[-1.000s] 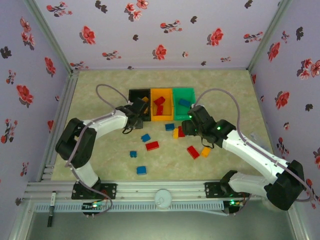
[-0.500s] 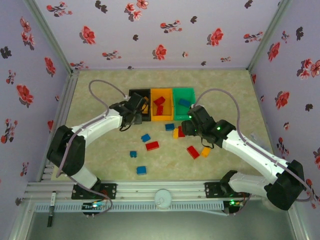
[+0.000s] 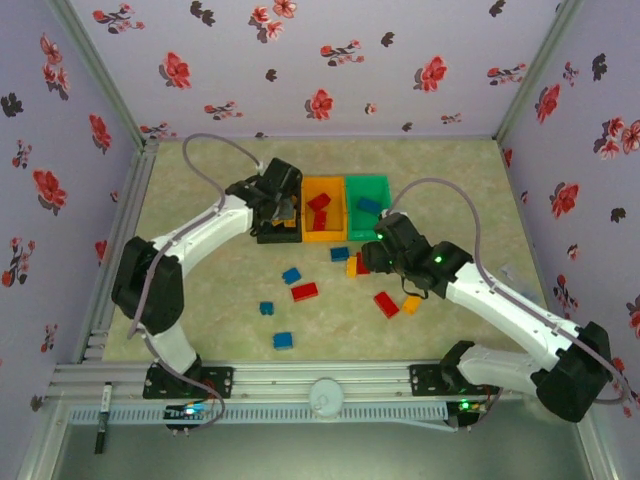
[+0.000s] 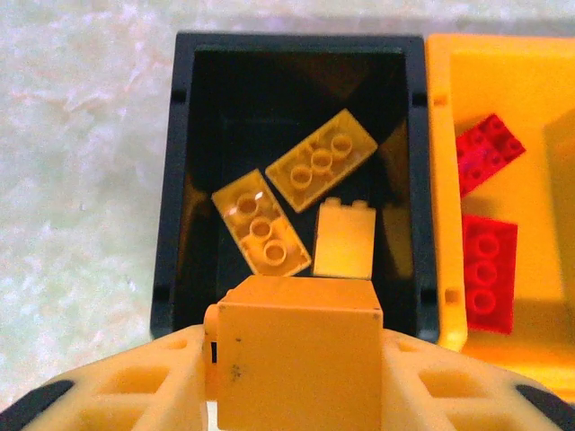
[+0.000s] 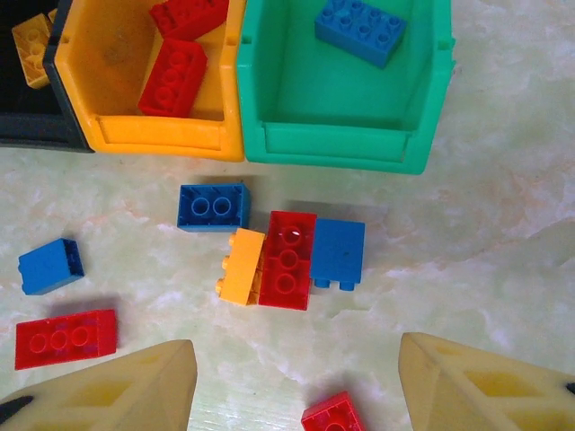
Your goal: Sort the legos into containers by color
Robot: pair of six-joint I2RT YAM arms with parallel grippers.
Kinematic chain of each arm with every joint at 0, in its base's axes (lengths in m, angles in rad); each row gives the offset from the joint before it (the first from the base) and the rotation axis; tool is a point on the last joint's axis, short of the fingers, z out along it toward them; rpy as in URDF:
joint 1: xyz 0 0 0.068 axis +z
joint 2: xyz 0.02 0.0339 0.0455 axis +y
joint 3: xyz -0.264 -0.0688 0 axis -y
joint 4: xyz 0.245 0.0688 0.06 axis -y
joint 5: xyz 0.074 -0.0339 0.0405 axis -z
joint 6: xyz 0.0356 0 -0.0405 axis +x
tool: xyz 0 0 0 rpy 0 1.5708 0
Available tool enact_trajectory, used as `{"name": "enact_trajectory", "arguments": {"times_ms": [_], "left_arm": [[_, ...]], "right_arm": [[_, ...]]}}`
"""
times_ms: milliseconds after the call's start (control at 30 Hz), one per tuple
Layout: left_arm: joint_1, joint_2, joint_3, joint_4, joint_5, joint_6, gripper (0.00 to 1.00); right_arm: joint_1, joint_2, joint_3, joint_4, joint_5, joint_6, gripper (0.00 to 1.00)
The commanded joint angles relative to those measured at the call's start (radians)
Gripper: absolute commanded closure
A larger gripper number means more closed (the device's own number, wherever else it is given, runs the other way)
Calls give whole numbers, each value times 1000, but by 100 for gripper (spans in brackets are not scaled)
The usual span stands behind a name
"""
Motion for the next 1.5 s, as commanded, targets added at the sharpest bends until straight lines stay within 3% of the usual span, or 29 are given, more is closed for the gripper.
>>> {"name": "enact_trajectory", "arguments": {"times_ms": [0, 300, 433, 533, 833, 1467], "left_arm": [[24, 57, 83, 4, -24, 43, 57], [84, 224, 271, 4, 21, 65, 55], [93, 281, 357, -42, 27, 69, 32], [93, 273, 363, -48, 36, 63, 23], [78, 117, 210, -59, 48, 35, 20], [-23, -413, -360, -57, 57, -124, 19]], "right_arm": [[10, -35, -16, -42, 41, 21, 38], [12, -64, -41, -55, 40, 32, 38], [14, -65, -51, -53, 38, 36, 38], [14, -64, -56, -52, 44, 36, 38], [13, -41, -56, -45, 55, 32, 37], [15, 37, -215, 1, 4, 129, 37]]}}
